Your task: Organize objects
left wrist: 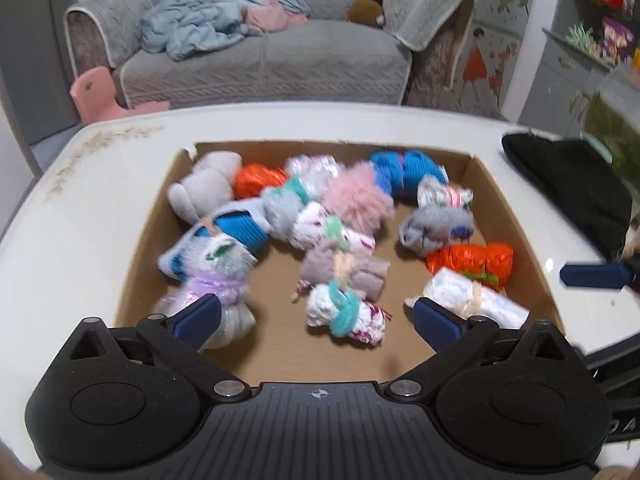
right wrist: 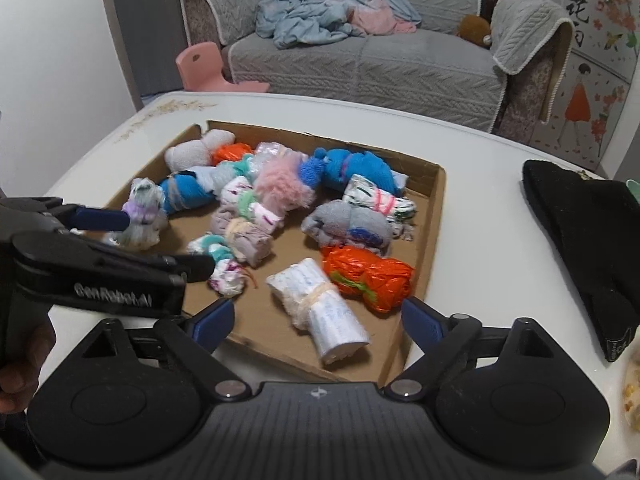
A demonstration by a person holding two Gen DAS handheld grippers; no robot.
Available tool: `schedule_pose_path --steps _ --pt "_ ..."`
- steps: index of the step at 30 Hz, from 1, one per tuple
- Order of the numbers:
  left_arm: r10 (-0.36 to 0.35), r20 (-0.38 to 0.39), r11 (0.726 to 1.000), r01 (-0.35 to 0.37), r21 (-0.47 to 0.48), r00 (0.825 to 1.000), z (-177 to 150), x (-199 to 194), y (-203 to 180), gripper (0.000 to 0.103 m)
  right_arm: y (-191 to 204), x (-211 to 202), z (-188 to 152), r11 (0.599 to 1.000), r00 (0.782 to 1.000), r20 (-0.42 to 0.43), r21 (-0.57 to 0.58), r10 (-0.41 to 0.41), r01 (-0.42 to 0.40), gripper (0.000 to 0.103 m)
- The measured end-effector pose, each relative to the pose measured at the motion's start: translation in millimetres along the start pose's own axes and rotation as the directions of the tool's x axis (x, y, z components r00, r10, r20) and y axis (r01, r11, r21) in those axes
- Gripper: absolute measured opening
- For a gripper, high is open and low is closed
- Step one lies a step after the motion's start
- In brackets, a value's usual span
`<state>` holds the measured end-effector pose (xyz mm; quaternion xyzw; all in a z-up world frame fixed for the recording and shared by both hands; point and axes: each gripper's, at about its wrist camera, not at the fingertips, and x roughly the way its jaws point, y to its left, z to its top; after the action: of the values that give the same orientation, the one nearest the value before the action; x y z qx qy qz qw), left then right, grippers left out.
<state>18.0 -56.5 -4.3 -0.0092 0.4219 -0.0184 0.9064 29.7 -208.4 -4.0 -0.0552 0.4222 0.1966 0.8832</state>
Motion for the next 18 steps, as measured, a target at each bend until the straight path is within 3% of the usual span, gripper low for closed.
schedule_pose_path --steps 6,18 --pt "0.054 0.049 0.998 -0.055 0.006 0.997 4 -16 9 0.102 14 -5 3 1.000 0.999 0.024 -0.019 0.022 -0.022 0.091" --pt "0.051 0.107 0.998 -0.055 0.028 0.993 5 -24 19 0.102 26 -3 8 0.999 0.999 0.039 -0.020 0.035 -0.034 0.092"
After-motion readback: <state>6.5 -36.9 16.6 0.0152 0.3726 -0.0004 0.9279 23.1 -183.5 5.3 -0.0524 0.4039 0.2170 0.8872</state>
